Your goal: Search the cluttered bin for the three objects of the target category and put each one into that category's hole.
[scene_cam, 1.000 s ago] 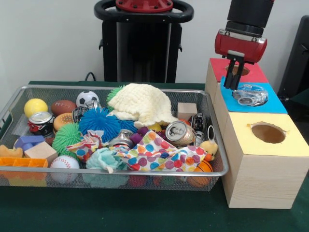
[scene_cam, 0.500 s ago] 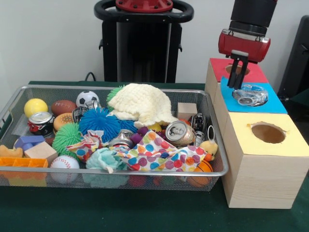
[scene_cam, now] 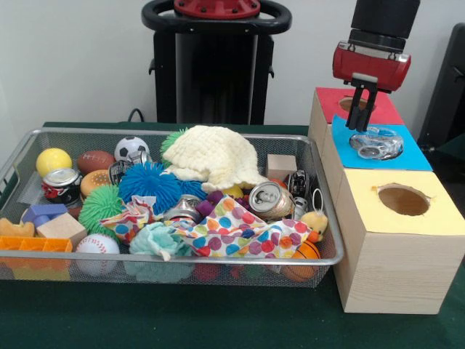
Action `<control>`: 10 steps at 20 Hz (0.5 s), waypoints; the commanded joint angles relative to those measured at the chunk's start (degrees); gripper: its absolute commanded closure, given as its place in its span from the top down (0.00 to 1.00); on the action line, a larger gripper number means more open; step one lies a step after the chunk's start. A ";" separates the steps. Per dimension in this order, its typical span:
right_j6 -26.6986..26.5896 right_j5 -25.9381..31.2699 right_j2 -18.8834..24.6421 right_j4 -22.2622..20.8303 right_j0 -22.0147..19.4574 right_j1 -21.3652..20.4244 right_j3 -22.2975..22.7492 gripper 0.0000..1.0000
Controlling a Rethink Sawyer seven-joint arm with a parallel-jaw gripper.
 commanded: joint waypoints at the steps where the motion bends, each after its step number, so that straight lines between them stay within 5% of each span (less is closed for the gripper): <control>1: 7.91 7.20 2.83 -1.36 -0.67 -0.36 -1.70 0.00; 10: 7.57 5.01 4.00 -1.31 -1.89 0.79 -2.30 0.00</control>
